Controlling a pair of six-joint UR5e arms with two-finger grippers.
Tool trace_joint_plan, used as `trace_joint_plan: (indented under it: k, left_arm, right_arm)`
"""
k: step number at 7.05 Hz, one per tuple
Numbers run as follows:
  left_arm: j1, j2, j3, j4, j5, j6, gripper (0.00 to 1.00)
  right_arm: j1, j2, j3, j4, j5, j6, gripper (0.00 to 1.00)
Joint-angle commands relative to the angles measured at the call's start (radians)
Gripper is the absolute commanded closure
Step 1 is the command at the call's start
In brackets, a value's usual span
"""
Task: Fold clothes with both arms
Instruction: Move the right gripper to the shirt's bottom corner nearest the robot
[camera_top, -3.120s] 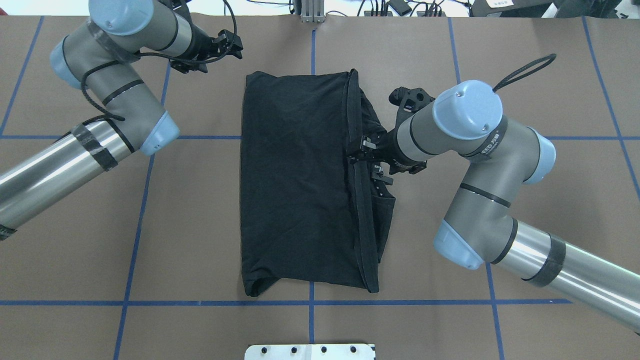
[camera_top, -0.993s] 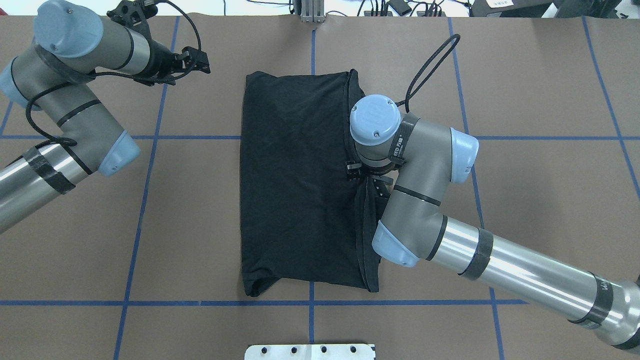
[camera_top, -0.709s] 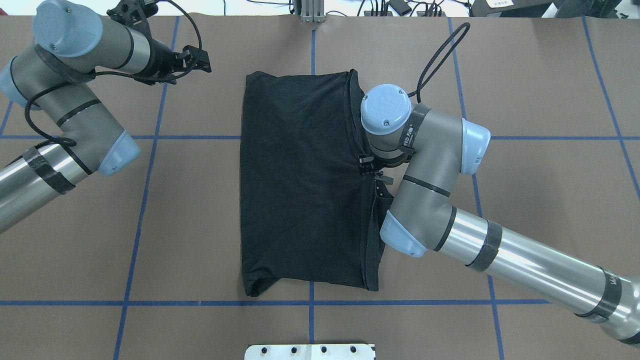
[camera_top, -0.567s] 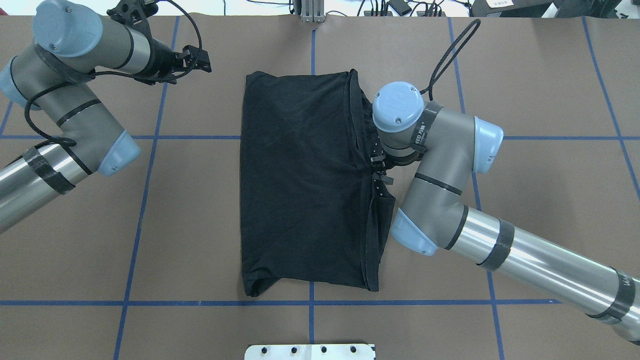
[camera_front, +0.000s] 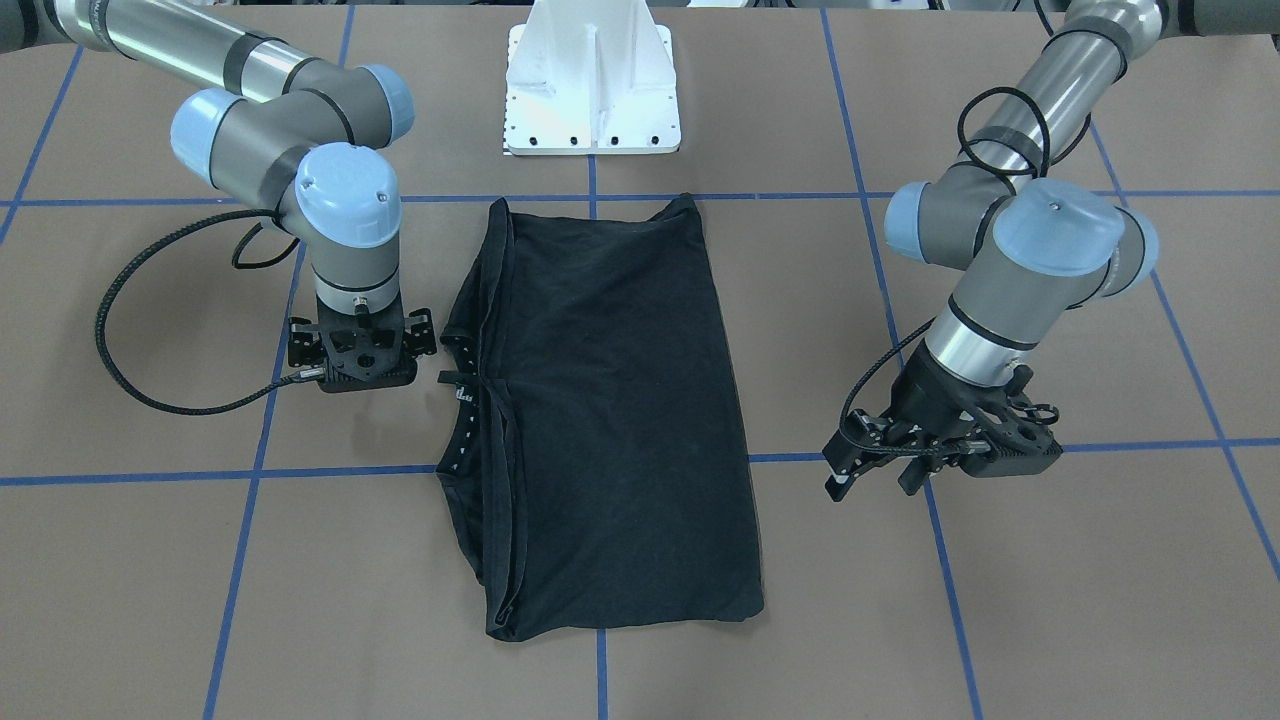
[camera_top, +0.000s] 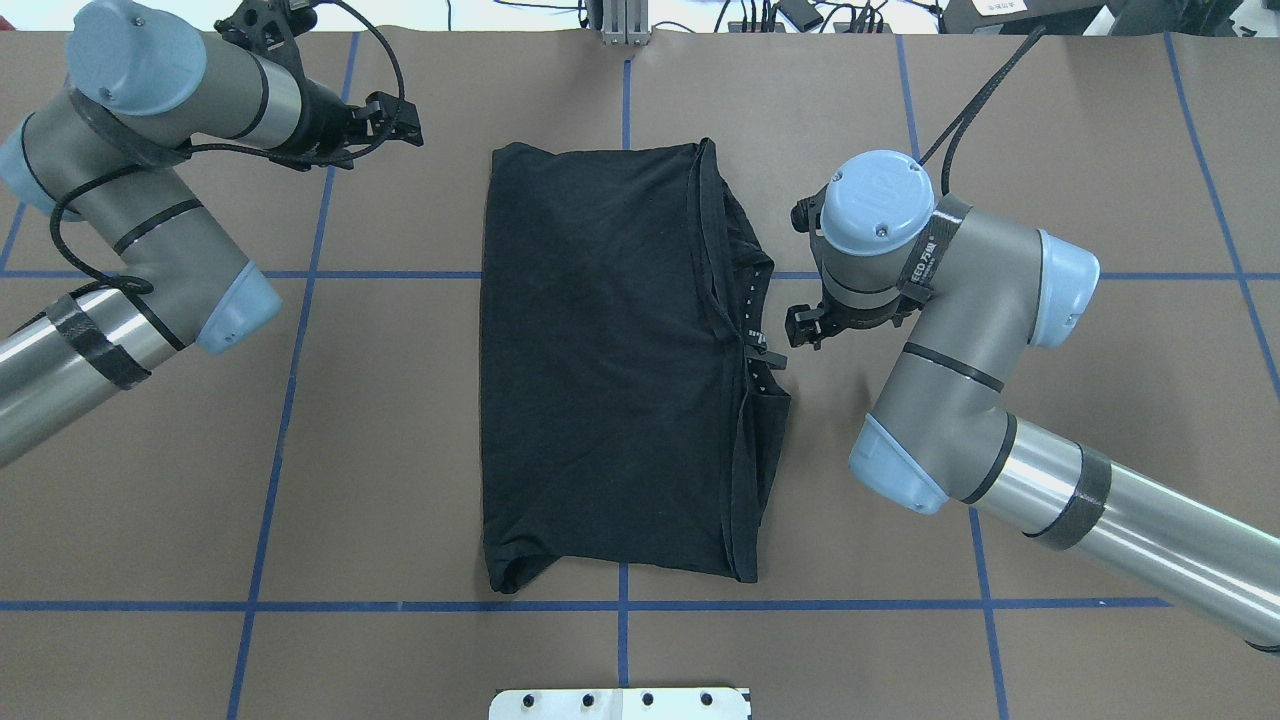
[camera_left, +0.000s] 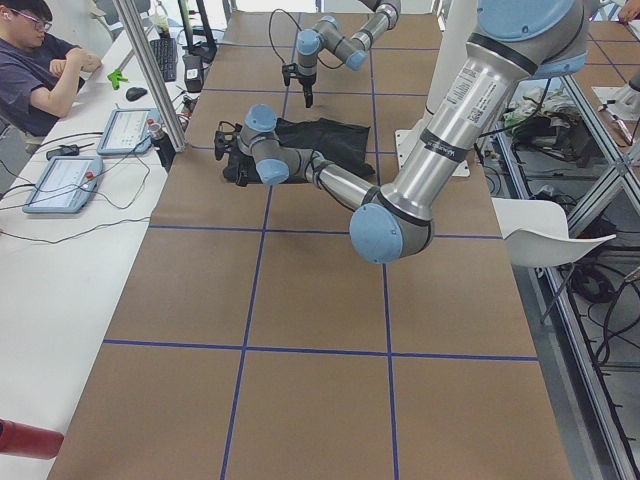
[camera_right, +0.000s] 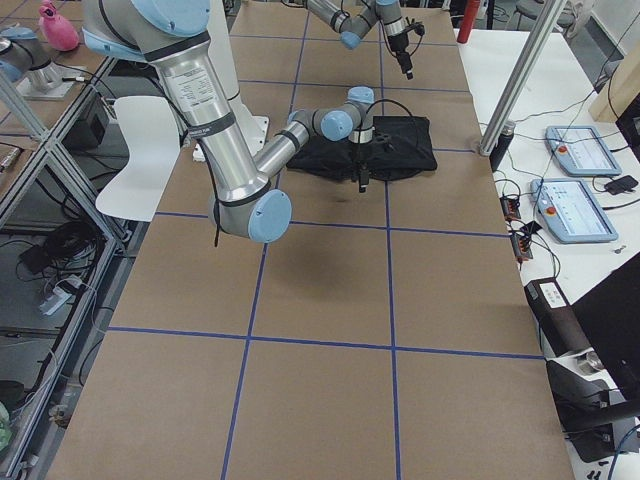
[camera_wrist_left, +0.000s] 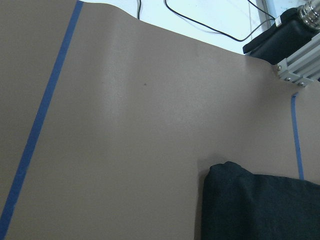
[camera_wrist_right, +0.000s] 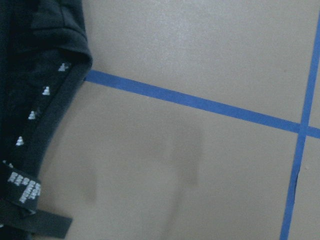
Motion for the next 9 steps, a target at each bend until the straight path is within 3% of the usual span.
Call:
trace_joint_plan:
  k: [1, 2, 4, 6, 8, 9]
  left_arm:
    - [0.000, 0.001, -0.001, 0.000, -0.001, 0.001, 0.00]
    - [0.000, 0.001, -0.001, 0.000, -0.003, 0.001, 0.00]
    - [-0.001, 0.007, -0.001, 0.000, -0.003, 0.000, 0.00]
    - [0.000, 0.022, -0.002, -0.002, -0.004, 0.000, 0.00]
    - [0.000, 0.022, -0.002, -0.003, -0.004, 0.001, 0.00]
    - [0.002, 0.021, -0.002, -0.003, -0.004, 0.000, 0.00]
  right_arm:
    - [-0.054, 0.008, 0.062, 0.000, 0.039, 0.081, 0.00]
    - [-0.069, 0.010, 0.103, 0.000, 0.112, 0.156, 0.00]
    - [-0.153, 0.011, 0.162, -0.036, 0.132, 0.250, 0.00]
    - [-0.264, 0.098, 0.168, -0.212, 0.114, 0.275, 0.00]
    - [-0.334, 0.106, 0.135, -0.222, 0.030, 0.275, 0.02]
    - [-0.336, 0.106, 0.109, -0.221, 0.021, 0.270, 0.08]
